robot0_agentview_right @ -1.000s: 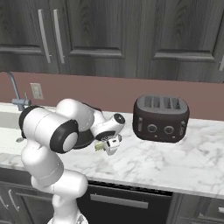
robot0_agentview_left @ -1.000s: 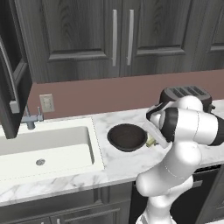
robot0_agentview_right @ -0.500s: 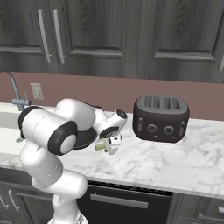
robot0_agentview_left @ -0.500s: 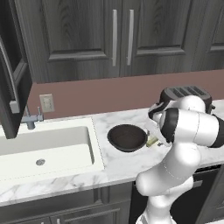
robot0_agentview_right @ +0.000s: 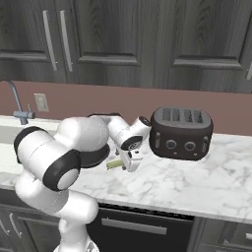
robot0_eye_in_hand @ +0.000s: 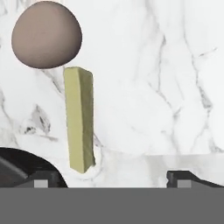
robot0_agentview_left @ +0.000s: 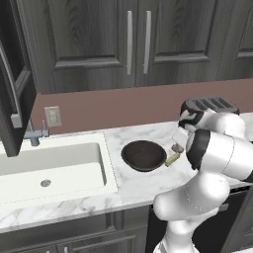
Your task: Pick the egg and butter from the fridge and place them by the bowl for mixing.
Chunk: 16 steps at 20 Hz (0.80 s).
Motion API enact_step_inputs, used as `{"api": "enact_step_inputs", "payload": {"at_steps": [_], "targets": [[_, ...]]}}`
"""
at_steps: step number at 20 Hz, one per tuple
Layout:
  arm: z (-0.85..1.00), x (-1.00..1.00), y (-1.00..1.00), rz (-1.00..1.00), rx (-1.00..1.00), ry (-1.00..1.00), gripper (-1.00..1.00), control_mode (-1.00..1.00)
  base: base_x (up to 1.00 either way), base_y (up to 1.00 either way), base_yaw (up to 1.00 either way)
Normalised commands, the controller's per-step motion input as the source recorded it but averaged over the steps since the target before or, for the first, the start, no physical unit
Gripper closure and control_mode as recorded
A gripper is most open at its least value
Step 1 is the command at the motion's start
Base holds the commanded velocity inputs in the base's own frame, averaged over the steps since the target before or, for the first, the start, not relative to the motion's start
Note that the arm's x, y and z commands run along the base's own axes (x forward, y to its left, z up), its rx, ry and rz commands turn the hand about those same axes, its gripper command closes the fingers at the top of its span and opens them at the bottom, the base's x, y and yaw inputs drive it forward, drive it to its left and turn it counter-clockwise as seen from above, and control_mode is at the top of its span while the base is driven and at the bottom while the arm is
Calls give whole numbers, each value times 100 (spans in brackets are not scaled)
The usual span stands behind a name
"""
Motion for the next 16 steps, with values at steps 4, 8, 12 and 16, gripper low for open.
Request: {"api": "enact_step_inputs", "payload": {"at_steps": [4,8,12,16], "targets": [[41,-70,-6,8,-4,-13,-100,-100,0,0,0],[49,-58,1,3,-11,0,-100,-100,0,0,0],[46,-56,14,0,-20,0,-100,-100,0,0,0],[42,-59,20,1,-24,0,-100,-100,0,0,0]]}}
